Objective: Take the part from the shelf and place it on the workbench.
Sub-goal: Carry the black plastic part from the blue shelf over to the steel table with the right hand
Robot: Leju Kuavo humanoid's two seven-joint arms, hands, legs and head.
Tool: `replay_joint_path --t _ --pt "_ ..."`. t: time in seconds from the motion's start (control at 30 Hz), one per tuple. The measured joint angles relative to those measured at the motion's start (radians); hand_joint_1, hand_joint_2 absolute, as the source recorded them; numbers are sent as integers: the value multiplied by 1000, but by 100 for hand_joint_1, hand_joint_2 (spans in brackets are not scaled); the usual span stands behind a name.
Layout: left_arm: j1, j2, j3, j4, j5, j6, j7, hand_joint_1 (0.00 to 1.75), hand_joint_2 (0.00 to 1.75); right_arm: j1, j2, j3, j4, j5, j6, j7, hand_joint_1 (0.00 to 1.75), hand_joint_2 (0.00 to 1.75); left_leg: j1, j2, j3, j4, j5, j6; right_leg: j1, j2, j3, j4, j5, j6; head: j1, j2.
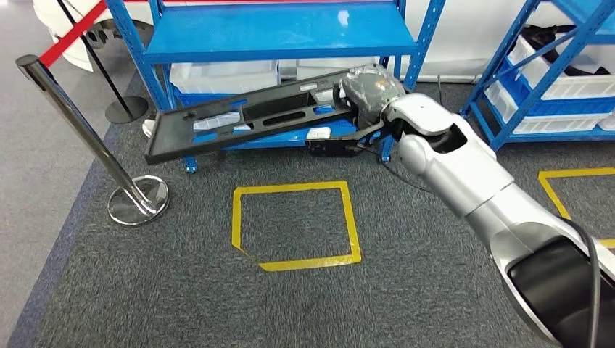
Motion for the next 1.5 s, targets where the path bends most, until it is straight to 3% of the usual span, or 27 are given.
replay_joint_path --t 0.07,0.1,0.17,0.2,0.23,0.3,0.33,0.4,0.43,0.47,0.57,0.6,0.63,0.7,0.77,0.8,0.9,0.97,1.0,1.03,1.1,1.13,1.2,1.23,1.27,1.37,1.5 --pt "0 0 0 0 0 0 0 0 175 0 -1 3 3 0 0 -1 175 175 -1 2 -36 2 30 7 -1 2 -24 128 -107 8 0 0" --pt "0 0 0 0 0 1 0 0 175 1 -2 4 5 0 0 -2 175 175 -2 2 -57 4 45 7 -2 3 -28 188 -127 10 0 0" --pt "1 0 0 0 0 1 1 0 175 2 -2 6 10 -1 -1 -2 175 175 -2 2 -101 10 74 4 -2 3 3 235 -98 11 0 0" --pt "1 0 0 0 -1 1 1 0 175 2 -2 6 11 -2 -1 -2 175 175 -2 2 -121 14 86 1 -2 4 43 207 -72 8 0 0" --pt "0 0 1 0 -1 2 2 0 175 2 -2 6 12 -2 -2 -2 175 175 -2 2 -137 18 98 -3 -1 4 98 150 -68 4 0 0" --pt "0 -1 1 0 0 2 3 0 175 0 0 7 12 -3 -3 -4 175 175 -3 2 -157 19 121 -13 5 5 200 9 -106 -5 -1 0" --pt "0 -1 1 0 0 2 3 0 175 -1 1 7 13 -4 -4 -4 175 175 -4 2 -161 16 133 -19 9 6 226 -36 -126 -9 -1 0" --pt "1 -1 1 0 0 3 5 0 175 -2 2 8 15 -8 -6 -5 175 175 -3 1 -165 4 155 -32 11 5 224 -59 -115 -21 0 0" --pt "2 -1 1 0 0 4 5 0 175 -3 4 10 17 -9 -6 -5 175 175 -2 0 -171 5 150 -39 9 3 215 -64 -102 -29 0 0" --pt "2 -1 1 0 0 4 5 0 175 -3 5 12 19 -10 -6 -5 175 175 -1 -1 -181 23 120 -44 6 2 203 -66 -86 -38 0 0" --pt "2 -1 2 0 5 3 -6 0 175 -4 10 17 23 -10 -6 -6 175 175 1 -2 -226 185 -29 -53 7 2 157 -68 -48 -53 -2 0" --pt "2 -1 3 0 9 3 -11 0 175 -3 11 19 25 -10 -6 -6 175 175 0 -2 -236 250 -46 -55 9 3 141 -68 -36 -53 -2 0" --pt "2 -1 4 0 14 3 -14 0 175 -3 11 20 27 -10 -6 -6 175 175 0 -2 -238 298 -37 -56 12 3 125 -67 -23 -53 -2 0" --pt "1 -1 6 0 18 3 -18 0 175 -2 11 22 30 -10 -6 -6 175 175 -1 -2 -194 300 21 -50 17 2 93 -66 2 -51 -2 0" --pt "1 0 6 0 19 3 -19 0 175 -3 11 22 31 -10 -7 -6 175 175 -5 -3 -113 215 44 -37 19 2 75 -64 20 -49 -2 0" --pt "1 0 6 0 19 3 -19 0 175 -3 11 22 31 -10 -7 -6 175 175 -6 -3 -85 182 39 -33 20 3 71 -63 24 -49 -2 0" --pt "1 1 6 0 19 3 -19 0 175 -3 11 22 31 -10 -7 -6 175 175 -7 -3 -60 152 26 -28 19 2 70 -62 26 -48 -2 0" --pt "0 2 6 -1 18 3 -20 0 175 -4 10 22 31 -10 -7 -6 175 175 -11 -2 -6 78 -13 -22 22 1 68 -60 30 -44 -2 0" --pt "-1 2 6 -1 18 3 -20 0 175 -5 9 22 32 -10 -7 -6 175 175 -12 -1 15 38 -25 -15 22 -1 66 -62 37 -36 -1 0" --pt "-2 2 6 -1 17 4 -20 0 175 -8 8 22 33 -10 -7 -6 175 175 -13 1 30 1 -29 -5 21 0 57 -45 26 -26 -1 0" --pt "-2 0 7 -1 15 7 -21 0 175 -11 6 22 36 -10 -6 -6 175 175 -10 5 15 -17 -4 12 13 3 19 45 -33 -5 0 0" --pt "-1 0 7 -1 14 9 -21 0 175 -12 5 23 38 -10 -6 -7 175 175 -10 6 5 -17 6 16 7 6 -6 116 -80 1 0 0" --pt "0 0 7 -1 12 11 -20 0 175 -11 4 25 42 -10 -6 -7 175 175 -9 6 -14 -15 19 14 -2 6 -24 201 -119 8 0 0" --pt "1 -1 7 -1 11 11 -20 0 175 -11 3 26 44 -10 -6 -7 175 175 -8 5 -22 -13 24 11 -6 6 -9 197 -115 11 0 0" --pt "2 -2 7 -1 11 11 -20 0 175 -11 3 28 46 -10 -6 -6 175 175 -6 4 -28 -10 27 9 -9 5 24 157 -96 13 0 0" --pt "2 -3 7 -1 9 12 -20 0 175 -13 3 29 48 -10 -6 -6 175 175 -7 3 -46 9 31 -5 -7 5 134 -19 -51 10 0 0" --pt "2 -4 7 -1 8 12 -19 0 175 -13 4 29 49 -10 -5 -7 175 175 -6 2 -63 21 36 -30 -1 5 137 -50 -43 -10 -1 0"
